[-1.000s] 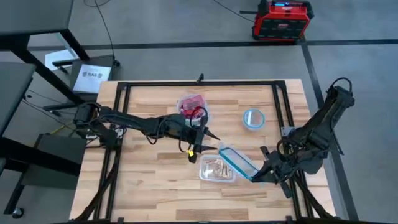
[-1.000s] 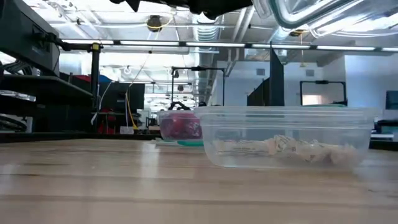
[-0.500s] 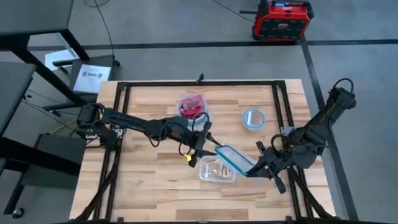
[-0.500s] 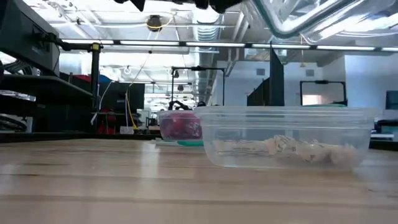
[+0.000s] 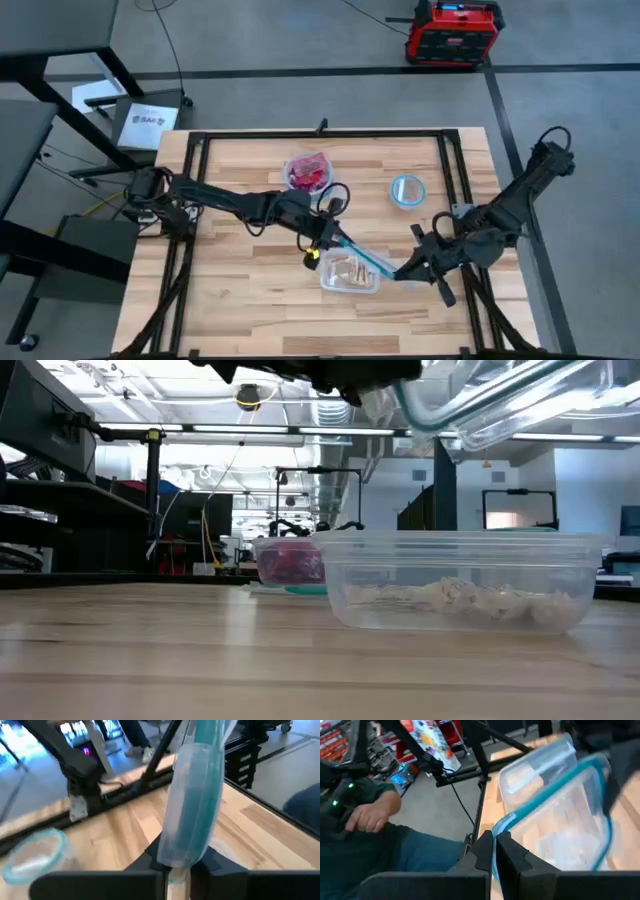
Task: Sort candy
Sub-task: Close the rectangular transparent bin
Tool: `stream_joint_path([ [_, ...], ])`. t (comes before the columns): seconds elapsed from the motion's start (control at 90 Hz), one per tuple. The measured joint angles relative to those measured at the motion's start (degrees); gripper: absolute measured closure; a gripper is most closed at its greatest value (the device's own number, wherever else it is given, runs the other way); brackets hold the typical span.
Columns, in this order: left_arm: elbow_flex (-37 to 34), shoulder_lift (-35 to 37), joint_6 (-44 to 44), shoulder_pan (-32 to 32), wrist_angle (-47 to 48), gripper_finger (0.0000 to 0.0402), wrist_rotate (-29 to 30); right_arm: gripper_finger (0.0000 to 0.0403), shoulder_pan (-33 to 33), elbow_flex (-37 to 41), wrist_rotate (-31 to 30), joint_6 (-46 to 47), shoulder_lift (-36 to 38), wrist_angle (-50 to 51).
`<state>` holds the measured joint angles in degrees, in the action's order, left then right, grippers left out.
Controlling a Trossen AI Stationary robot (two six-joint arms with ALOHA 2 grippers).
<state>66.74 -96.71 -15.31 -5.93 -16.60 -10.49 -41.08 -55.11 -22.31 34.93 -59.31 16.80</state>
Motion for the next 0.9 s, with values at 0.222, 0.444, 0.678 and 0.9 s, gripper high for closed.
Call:
stream_joint_path([
  [0.222, -0.02, 1.67, 9.37, -0.15, 8.50, 0.0388, -0.54, 0.0403, 3.31, 0.02, -0.04, 0.16, -0.04, 1.75],
  [0.444, -0.04, 4.46, 16.99, -0.13, 17.69, 0.0388, 1.56, 0.0370, 5.61, 0.02, -4.07, 5.47, -0.02, 15.20],
  [0.678, -0.07, 6.05, 22.94, 0.24, 26.55, 0.0388, 3.02, 0.0281, 2.95, 0.02, -9.61, 16.91, -0.02, 36.57],
  [0.9, -0.07, 6.02, 33.20, 1.57, 29.00, 0.0389, -2.52, 0.0234, -6.10, 5.23, -20.13, 27.46, -0.09, 38.71],
])
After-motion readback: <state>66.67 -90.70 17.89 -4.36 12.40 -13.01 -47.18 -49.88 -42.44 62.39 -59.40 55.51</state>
